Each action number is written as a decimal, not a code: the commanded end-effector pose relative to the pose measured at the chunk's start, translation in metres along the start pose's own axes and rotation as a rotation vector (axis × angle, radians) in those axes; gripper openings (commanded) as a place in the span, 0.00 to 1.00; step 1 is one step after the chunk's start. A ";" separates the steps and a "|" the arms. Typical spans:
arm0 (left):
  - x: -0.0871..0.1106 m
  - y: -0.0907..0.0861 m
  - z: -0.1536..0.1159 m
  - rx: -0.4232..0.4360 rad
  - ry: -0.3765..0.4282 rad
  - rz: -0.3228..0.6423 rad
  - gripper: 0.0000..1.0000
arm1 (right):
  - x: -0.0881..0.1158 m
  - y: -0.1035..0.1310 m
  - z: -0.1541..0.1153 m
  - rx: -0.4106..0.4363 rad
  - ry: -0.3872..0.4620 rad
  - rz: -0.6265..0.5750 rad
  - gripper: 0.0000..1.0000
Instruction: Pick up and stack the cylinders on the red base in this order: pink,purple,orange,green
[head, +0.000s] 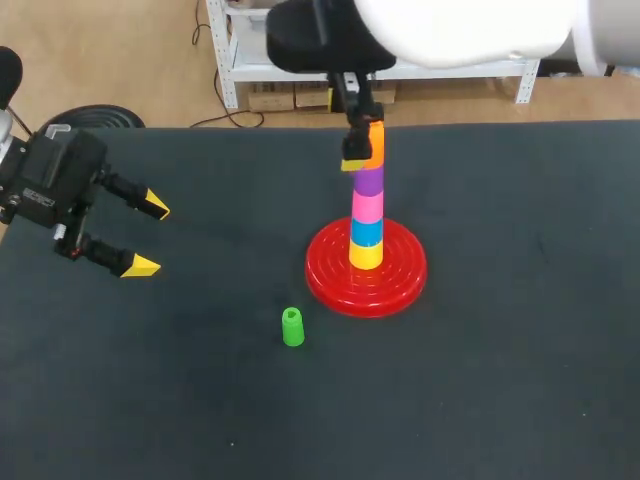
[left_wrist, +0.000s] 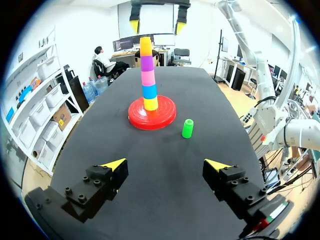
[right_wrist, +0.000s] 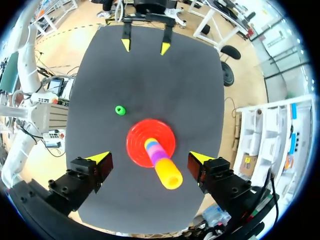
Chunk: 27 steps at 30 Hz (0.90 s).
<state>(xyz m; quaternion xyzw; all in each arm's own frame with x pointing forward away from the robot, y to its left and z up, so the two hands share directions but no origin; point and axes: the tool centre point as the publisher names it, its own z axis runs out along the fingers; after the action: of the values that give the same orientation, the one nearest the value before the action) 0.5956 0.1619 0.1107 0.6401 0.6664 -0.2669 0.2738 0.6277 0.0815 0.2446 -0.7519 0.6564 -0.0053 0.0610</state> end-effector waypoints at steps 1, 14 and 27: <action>0.001 0.000 0.001 -0.001 -0.002 0.002 1.00 | -0.008 0.008 0.003 0.014 -0.002 -0.023 1.00; 0.001 0.000 0.001 -0.001 -0.002 0.002 1.00 | -0.033 0.033 0.048 -0.043 -0.035 -0.085 1.00; 0.001 0.000 0.001 -0.001 -0.002 0.002 1.00 | -0.057 0.069 0.092 -0.087 -0.075 -0.146 1.00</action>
<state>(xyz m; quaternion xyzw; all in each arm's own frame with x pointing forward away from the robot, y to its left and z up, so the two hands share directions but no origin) 0.5956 0.1619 0.1107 0.6401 0.6664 -0.2669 0.2738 0.5659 0.1347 0.1608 -0.7983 0.5985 0.0469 0.0474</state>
